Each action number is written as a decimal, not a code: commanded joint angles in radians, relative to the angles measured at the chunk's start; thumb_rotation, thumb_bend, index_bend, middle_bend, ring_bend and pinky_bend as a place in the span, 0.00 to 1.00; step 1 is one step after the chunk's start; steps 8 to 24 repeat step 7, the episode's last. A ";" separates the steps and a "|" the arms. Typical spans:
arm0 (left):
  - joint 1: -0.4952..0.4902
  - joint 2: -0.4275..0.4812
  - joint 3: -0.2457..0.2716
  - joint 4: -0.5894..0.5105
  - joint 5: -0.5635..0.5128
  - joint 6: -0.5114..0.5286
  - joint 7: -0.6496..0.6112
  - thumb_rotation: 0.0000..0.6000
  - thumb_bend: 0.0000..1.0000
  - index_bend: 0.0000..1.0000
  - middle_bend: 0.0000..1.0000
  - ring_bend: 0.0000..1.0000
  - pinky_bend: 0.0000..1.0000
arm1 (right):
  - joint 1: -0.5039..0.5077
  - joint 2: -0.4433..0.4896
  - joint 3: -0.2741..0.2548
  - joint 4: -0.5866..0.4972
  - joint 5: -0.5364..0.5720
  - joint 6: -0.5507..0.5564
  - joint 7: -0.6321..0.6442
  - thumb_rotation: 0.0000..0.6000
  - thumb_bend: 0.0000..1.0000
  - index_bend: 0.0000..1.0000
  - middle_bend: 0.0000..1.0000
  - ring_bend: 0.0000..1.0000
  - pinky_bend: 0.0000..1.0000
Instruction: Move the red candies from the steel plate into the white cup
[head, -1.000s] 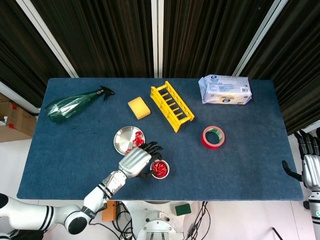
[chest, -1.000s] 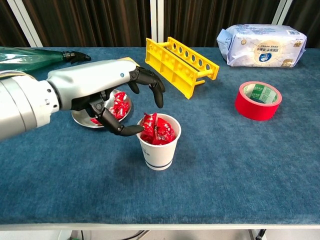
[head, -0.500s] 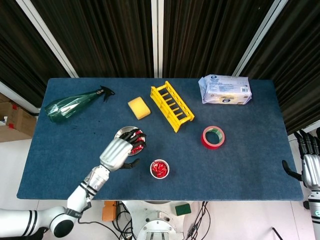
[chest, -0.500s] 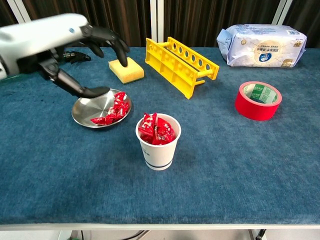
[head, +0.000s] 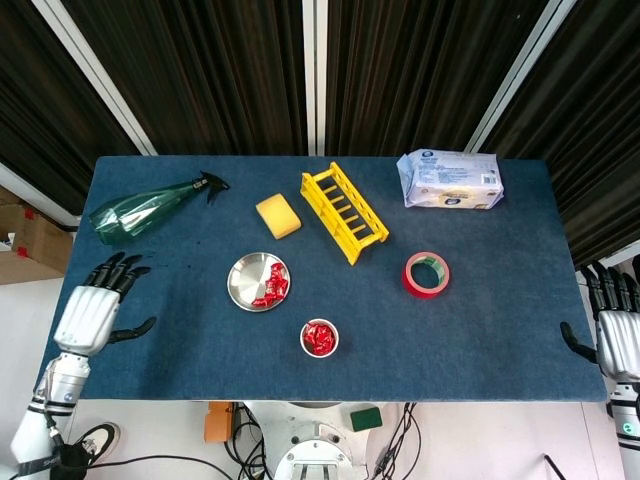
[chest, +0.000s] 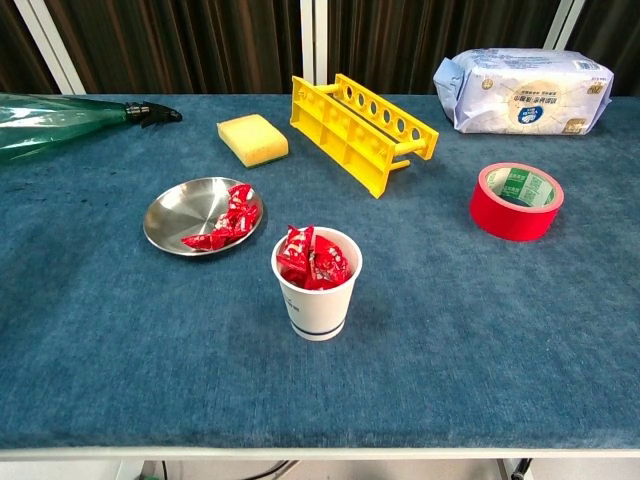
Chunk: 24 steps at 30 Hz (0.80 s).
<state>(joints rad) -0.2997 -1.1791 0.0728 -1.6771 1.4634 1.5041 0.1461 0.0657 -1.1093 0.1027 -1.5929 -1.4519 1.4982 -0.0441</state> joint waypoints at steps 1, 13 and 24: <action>0.066 0.022 0.027 0.028 -0.001 0.044 0.056 0.47 0.05 0.08 0.00 0.00 0.09 | 0.002 -0.010 0.002 0.007 0.011 0.000 -0.030 1.00 0.30 0.00 0.00 0.00 0.00; 0.132 0.006 0.022 0.076 0.043 0.128 0.036 0.42 0.05 0.07 0.00 0.00 0.09 | 0.002 -0.010 0.011 0.000 0.035 -0.006 -0.045 1.00 0.29 0.00 0.00 0.00 0.00; 0.132 0.006 0.022 0.076 0.043 0.128 0.036 0.42 0.05 0.07 0.00 0.00 0.09 | 0.002 -0.010 0.011 0.000 0.035 -0.006 -0.045 1.00 0.29 0.00 0.00 0.00 0.00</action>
